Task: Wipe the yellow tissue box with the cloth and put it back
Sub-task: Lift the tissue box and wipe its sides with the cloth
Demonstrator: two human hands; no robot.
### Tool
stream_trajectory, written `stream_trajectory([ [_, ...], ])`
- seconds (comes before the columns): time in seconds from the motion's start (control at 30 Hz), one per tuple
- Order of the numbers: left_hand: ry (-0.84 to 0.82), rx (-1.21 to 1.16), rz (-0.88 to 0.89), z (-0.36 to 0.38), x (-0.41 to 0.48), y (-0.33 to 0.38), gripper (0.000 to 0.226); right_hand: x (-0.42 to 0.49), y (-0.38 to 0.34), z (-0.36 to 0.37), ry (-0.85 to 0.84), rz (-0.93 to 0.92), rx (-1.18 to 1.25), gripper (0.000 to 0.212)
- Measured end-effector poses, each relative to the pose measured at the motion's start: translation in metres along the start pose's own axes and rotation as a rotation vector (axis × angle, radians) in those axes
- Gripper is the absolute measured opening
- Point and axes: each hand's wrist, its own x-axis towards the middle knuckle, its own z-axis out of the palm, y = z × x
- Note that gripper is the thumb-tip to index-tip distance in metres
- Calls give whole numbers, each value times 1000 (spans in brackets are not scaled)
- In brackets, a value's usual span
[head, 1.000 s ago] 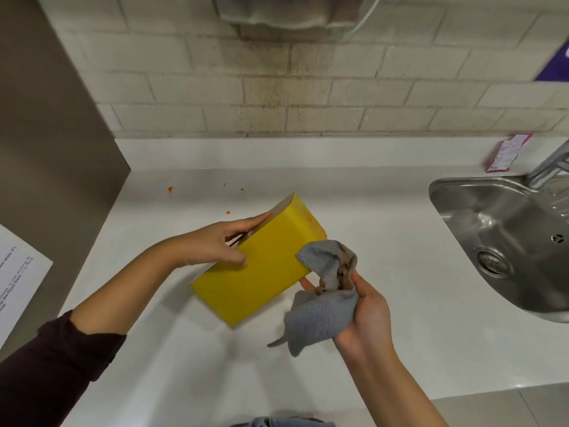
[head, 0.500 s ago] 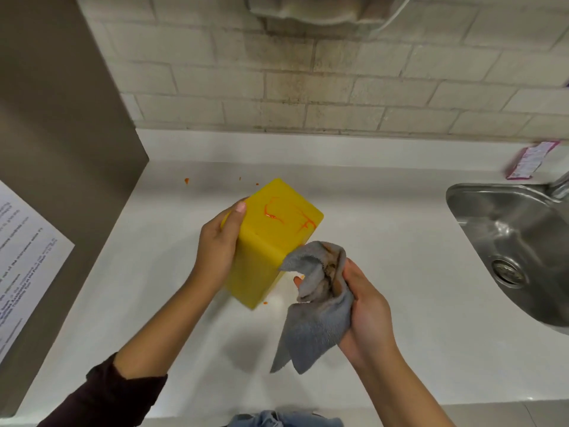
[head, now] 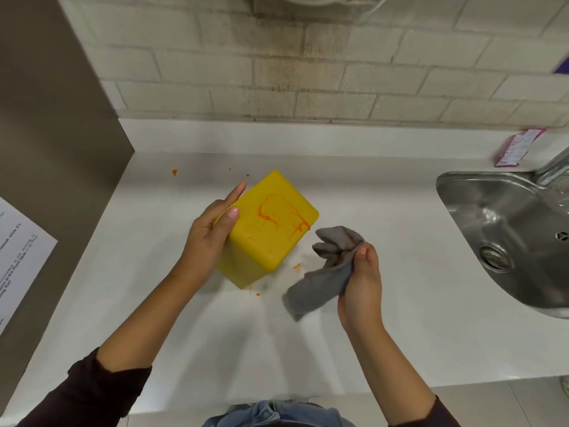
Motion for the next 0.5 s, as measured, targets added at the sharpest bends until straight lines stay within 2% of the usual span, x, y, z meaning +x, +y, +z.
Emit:
stream_trajectory([
  [0.03,-6,8,5,0,1,0,36,2,2,-2,3,-34,-82,31],
  [0.1,2,2,12,0,3,-1,43,4,7,-14,-28,-189,-423,31],
  [0.2,12,-3,20,-3,6,-2,51,1,20,-38,-192,-357,-985,41],
  [0.27,5,6,15,-5,9,-3,56,-3,27,-49,-338,-386,-1214,39],
  [0.37,-5,-4,-6,-5,12,-7,66,-5,33,-56,-486,-547,-1228,20],
  [0.5,-6,-30,7,-3,10,-11,74,0,49,-66,-778,-598,-1400,52],
])
